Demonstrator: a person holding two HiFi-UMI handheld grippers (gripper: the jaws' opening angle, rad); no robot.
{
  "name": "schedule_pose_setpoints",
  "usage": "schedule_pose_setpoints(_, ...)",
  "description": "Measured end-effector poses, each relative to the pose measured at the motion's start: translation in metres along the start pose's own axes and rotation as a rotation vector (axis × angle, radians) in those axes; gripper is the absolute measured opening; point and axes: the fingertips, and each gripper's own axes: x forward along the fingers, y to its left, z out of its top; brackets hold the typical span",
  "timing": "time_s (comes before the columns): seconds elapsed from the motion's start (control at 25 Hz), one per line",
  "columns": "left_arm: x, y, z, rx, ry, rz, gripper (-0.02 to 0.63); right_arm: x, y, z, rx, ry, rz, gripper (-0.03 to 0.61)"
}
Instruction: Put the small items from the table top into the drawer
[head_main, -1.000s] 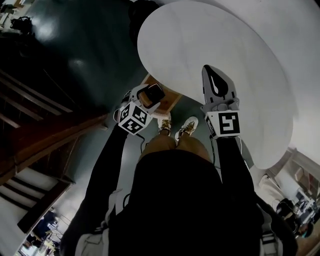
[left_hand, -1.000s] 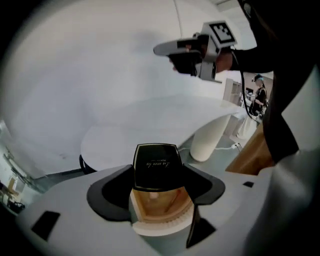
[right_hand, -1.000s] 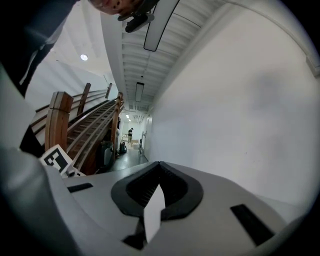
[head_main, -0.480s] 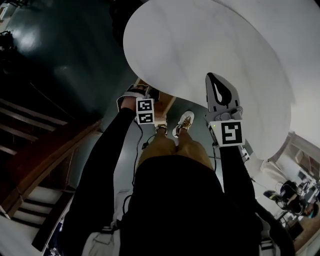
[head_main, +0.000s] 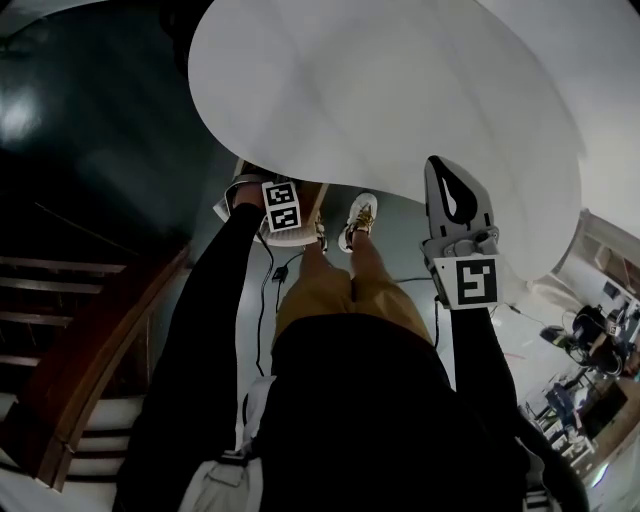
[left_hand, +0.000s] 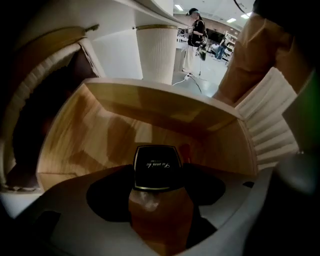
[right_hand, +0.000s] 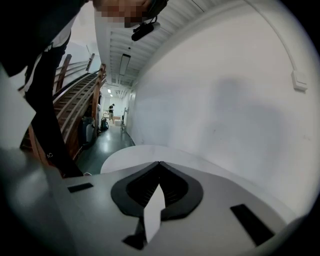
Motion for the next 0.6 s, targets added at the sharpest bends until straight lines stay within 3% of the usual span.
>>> schedule_pose_setpoints(0.28,0.024,-0.009,-0.006,-0.013,0.03,-0.077,0.33,-0.012,-0.002,-0.012,-0.021,0.04,-0.002,0.025)
schedule_pose_setpoints(0.48,-0.006,0.009,0.007,-0.043,-0.053,0.015,0.33,-0.012,0.006,-0.004,-0.022,0.009,0.017,0.025)
schedule_pose_setpoints(0.6,-0.038,0.023,0.011,-0.102,-0.099,0.073,0.33,-0.006,0.016,0.008,-0.032,-0.037,0.036,0.025)
